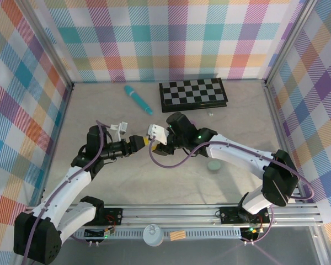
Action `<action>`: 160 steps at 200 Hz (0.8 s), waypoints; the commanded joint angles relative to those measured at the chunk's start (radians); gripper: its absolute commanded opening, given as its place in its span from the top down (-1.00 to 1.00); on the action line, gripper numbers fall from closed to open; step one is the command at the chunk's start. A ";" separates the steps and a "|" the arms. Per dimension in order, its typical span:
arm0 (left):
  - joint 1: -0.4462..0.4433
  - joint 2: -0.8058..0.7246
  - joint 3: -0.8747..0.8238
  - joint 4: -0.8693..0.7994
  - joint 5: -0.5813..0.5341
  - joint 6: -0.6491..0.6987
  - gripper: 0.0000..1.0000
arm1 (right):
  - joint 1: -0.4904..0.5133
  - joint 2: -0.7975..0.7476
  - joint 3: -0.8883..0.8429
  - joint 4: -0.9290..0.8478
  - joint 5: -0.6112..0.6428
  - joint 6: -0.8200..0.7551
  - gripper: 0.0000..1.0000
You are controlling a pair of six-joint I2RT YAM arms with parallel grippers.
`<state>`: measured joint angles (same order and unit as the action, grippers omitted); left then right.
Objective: Insert the wireless bluetooth earbuds into the charging case
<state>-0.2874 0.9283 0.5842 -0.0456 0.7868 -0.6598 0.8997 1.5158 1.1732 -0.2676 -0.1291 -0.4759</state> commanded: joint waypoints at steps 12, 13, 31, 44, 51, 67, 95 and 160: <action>-0.016 0.047 0.047 0.016 0.076 0.041 -0.53 | 0.003 -0.002 0.006 0.012 -0.066 0.012 0.06; -0.017 0.048 0.047 0.016 0.076 0.043 -0.52 | 0.002 -0.003 0.005 0.012 -0.066 0.012 0.06; -0.018 0.052 0.054 0.015 0.077 0.051 -0.22 | 0.003 -0.002 0.008 0.011 -0.079 0.014 0.06; -0.021 0.067 0.064 0.016 0.093 0.051 -0.14 | 0.002 0.002 0.009 0.008 -0.090 0.016 0.06; -0.024 0.077 0.069 0.018 0.100 0.050 -0.12 | 0.002 0.004 0.010 0.008 -0.096 0.019 0.06; -0.033 0.091 0.075 0.022 0.110 0.052 -0.02 | 0.002 0.013 0.011 0.007 -0.090 0.021 0.06; -0.040 0.092 0.066 0.025 0.118 0.052 0.11 | 0.003 0.019 0.011 0.016 -0.066 0.024 0.06; -0.041 0.084 0.068 0.036 0.113 0.100 0.63 | -0.001 0.001 0.004 0.048 -0.069 0.048 -0.05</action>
<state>-0.3187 1.0222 0.6273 -0.0460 0.8665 -0.6006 0.8997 1.5261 1.1732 -0.2642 -0.1768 -0.4496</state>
